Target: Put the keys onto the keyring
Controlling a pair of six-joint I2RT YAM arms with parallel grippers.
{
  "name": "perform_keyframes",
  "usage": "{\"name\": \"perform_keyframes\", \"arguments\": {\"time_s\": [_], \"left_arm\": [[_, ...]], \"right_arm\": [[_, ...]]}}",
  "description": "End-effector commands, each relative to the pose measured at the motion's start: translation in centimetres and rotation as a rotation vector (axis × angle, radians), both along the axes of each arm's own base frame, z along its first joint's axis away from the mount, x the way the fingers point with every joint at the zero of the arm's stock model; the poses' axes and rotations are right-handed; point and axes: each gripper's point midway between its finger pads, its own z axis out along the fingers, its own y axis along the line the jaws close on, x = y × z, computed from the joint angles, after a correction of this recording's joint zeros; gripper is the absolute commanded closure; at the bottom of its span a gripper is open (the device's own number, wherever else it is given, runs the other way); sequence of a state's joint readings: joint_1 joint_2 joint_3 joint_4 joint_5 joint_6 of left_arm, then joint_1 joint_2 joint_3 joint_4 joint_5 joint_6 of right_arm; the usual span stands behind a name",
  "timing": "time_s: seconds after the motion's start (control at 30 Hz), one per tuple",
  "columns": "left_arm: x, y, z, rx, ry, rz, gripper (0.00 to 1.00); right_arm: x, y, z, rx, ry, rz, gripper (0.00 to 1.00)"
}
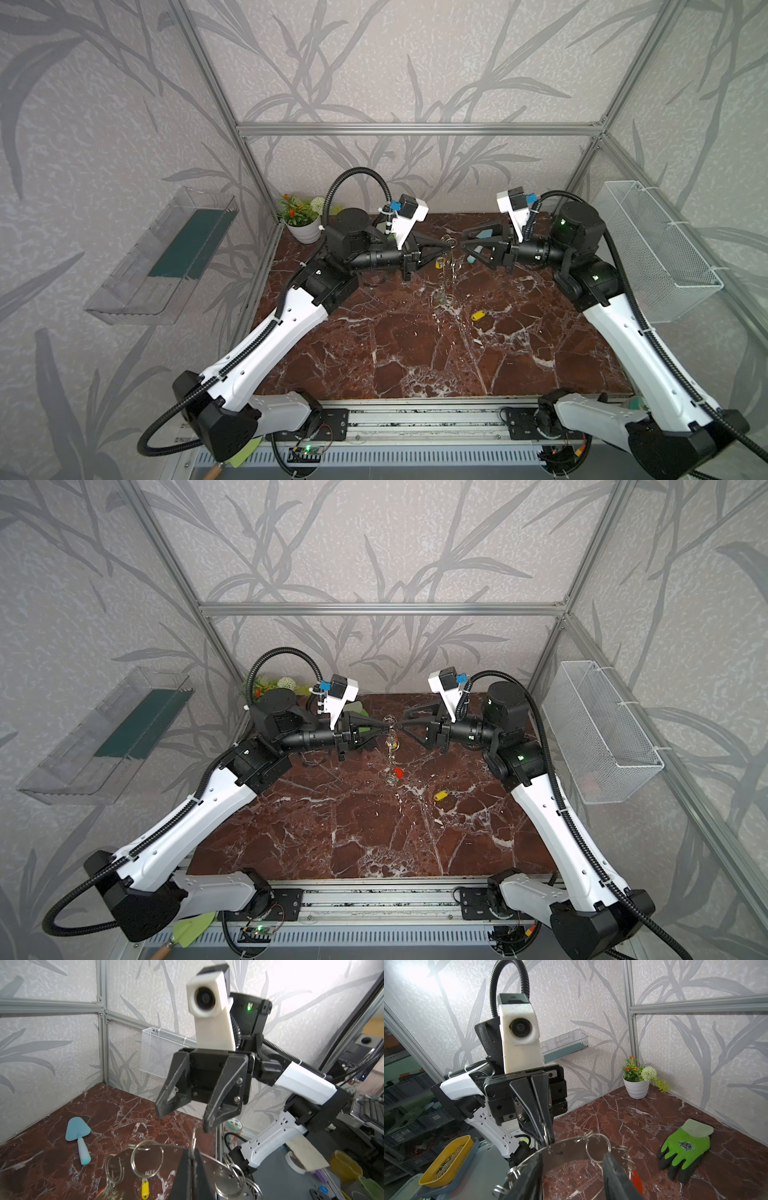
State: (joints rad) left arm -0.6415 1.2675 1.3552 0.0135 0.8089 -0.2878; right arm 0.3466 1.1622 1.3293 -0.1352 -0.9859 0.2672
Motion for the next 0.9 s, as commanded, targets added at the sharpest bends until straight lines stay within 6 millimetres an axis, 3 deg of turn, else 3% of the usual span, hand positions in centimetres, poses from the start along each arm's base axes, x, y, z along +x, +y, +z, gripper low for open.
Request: {"name": "perform_keyframes", "arguments": {"time_s": [0.0, 0.3, 0.63, 0.87], "left_arm": [[-0.9, 1.2, 5.1, -0.188, -0.064, 0.032, 1.00], [-1.0, 0.6, 4.9, -0.229, -0.034, 0.027, 1.00], [-1.3, -0.3, 4.1, -0.195, -0.032, 0.012, 1.00], [-1.4, -0.6, 3.8, -0.182, -0.029, 0.009, 1.00]], "right_arm": [[-1.1, -0.2, 2.3, 0.066, -0.041, 0.029, 0.53], [-1.2, 0.1, 3.7, 0.111, -0.049, 0.064, 0.59], [-1.5, 1.1, 3.6, 0.114, -0.042, 0.108, 0.69], [-1.6, 1.4, 3.5, 0.114, -0.041, 0.125, 0.86]]}}
